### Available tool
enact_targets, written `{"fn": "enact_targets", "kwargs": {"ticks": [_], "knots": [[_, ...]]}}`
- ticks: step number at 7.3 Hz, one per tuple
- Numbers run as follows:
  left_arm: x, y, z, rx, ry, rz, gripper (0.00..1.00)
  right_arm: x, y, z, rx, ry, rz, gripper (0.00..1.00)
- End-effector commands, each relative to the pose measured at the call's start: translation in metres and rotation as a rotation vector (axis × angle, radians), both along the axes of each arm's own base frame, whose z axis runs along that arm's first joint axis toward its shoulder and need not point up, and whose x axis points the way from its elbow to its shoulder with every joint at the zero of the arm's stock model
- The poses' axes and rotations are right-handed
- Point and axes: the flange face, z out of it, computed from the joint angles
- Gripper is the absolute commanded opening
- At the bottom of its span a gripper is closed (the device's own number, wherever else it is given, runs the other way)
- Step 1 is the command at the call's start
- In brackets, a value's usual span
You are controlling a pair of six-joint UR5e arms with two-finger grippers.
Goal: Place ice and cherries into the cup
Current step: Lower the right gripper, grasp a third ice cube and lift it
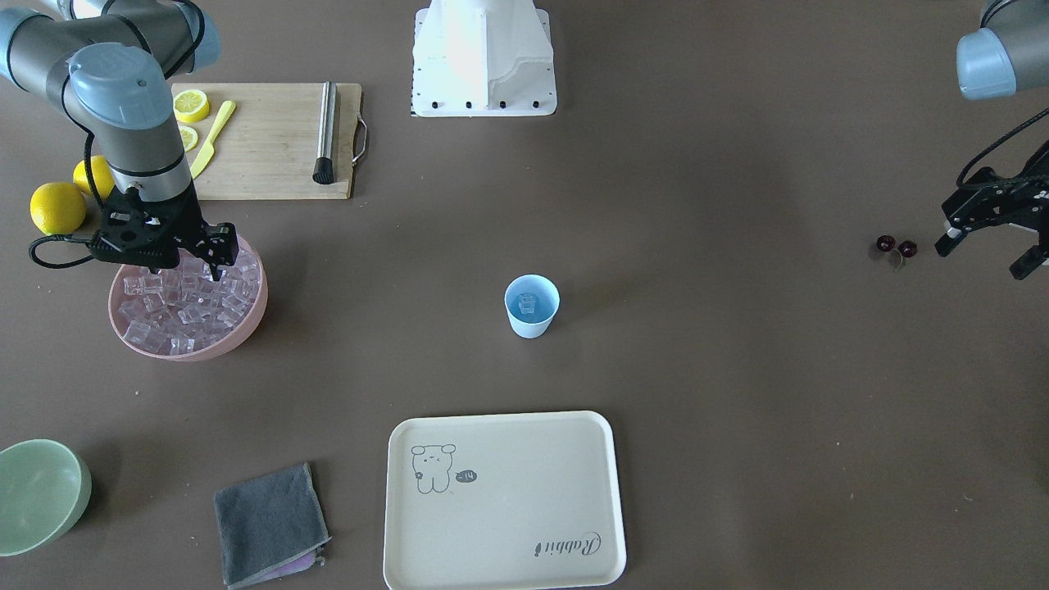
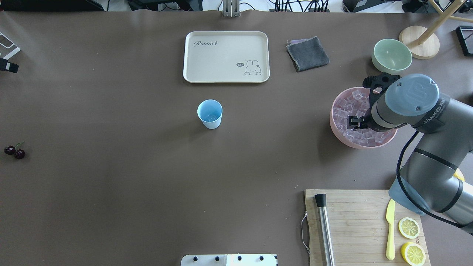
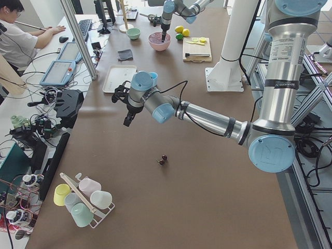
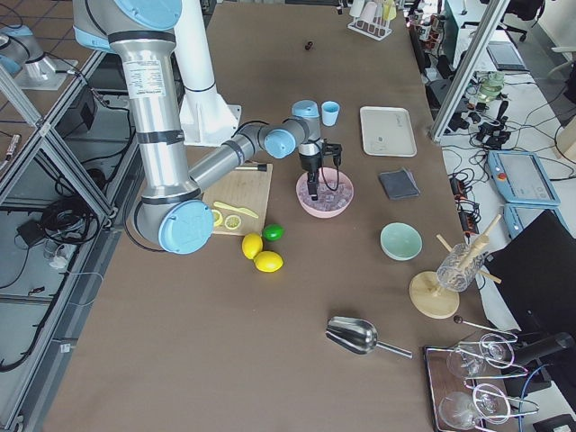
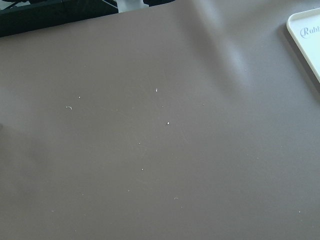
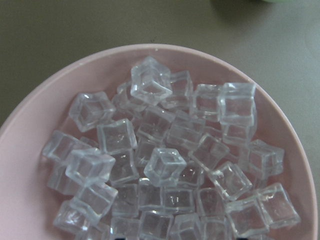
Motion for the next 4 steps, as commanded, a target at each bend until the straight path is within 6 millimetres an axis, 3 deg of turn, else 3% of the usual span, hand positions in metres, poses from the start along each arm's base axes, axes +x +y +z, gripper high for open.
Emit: {"fn": "enact_targets", "kwargs": {"ticks": [1,4], "knots": [[-0.0001,0.0004,0.0002,0.000,-0.001,-0.001,0.99,-0.0038,0.0043,0.0035,-0.016,0.014,-0.004,0.46],[-0.0001,-0.0006,-0.0013,0.005,-0.003,-0.002,0.99,-0.0067,0.0111,0.0110,-0.041,0.051,-0.016,0.46]]}}
